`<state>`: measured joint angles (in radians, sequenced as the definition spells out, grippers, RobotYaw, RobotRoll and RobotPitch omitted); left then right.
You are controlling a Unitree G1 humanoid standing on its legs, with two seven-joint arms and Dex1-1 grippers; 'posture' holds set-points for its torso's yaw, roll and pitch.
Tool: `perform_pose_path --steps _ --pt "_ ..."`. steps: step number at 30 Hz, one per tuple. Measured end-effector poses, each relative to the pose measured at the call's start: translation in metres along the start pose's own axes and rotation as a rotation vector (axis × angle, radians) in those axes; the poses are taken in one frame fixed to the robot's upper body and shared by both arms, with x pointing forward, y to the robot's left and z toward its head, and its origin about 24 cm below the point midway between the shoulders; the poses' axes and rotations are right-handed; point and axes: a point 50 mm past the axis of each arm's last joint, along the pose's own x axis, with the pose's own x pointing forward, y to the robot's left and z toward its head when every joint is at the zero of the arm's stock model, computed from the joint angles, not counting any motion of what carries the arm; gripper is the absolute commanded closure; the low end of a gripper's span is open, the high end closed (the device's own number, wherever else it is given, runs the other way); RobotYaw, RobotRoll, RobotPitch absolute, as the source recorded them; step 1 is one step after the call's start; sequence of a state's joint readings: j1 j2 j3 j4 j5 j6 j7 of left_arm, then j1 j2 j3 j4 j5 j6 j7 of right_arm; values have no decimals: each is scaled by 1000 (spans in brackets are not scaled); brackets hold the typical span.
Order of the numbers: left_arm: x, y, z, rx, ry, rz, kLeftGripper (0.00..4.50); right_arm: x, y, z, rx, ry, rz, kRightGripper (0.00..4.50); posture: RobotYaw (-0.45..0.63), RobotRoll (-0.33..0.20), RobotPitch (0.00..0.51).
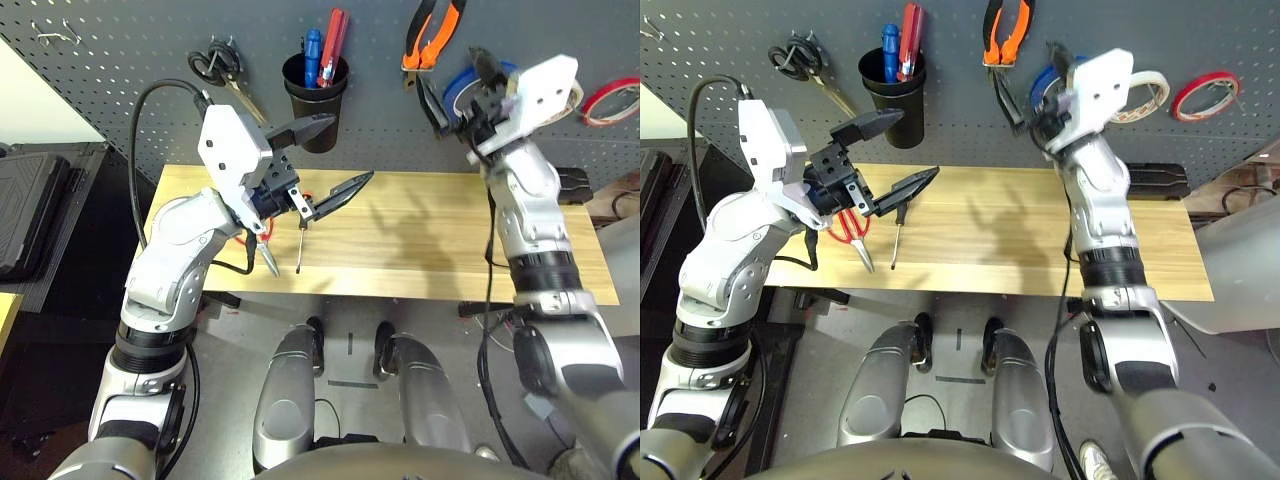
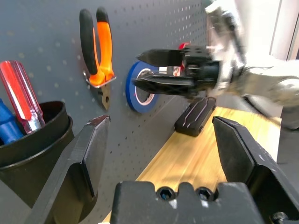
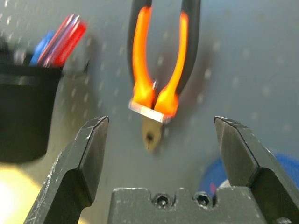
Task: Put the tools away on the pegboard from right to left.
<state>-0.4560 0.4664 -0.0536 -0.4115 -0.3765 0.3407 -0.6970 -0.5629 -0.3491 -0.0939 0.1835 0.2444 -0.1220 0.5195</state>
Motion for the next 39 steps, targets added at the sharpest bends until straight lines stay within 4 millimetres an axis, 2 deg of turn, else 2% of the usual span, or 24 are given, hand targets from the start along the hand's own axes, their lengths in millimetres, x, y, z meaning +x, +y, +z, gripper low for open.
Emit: perform_pose_path --steps 3,8,12,17,23,28,35,39 --pt "0 1 -6 17 45 5 0 -19 7 -10 12 108 85 35 186 0 258" --pt "-3 0 -35 12 185 38 0 -58 18 -33 35 315 252 35 178 0 262" --pt "-4 -3 -56 14 290 78 0 -75 27 -40 62 402 368 35 178 0 262" --pt "-7 -10 -88 -71 444 198 0 -95 37 -50 119 516 474 35 176 0 272" --pt "-3 -22 -118 -211 607 387 0 -106 43 -55 143 630 545 35 175 0 281" --pt "-5 -30 -139 -275 734 425 0 -112 47 -61 142 693 578 35 175 0 291" --pt "22 -30 -164 -389 836 509 0 -111 52 -70 125 740 602 35 168 0 304" --pt "34 -20 -175 -418 884 561 0 -113 52 -75 117 765 596 35 150 0 309"
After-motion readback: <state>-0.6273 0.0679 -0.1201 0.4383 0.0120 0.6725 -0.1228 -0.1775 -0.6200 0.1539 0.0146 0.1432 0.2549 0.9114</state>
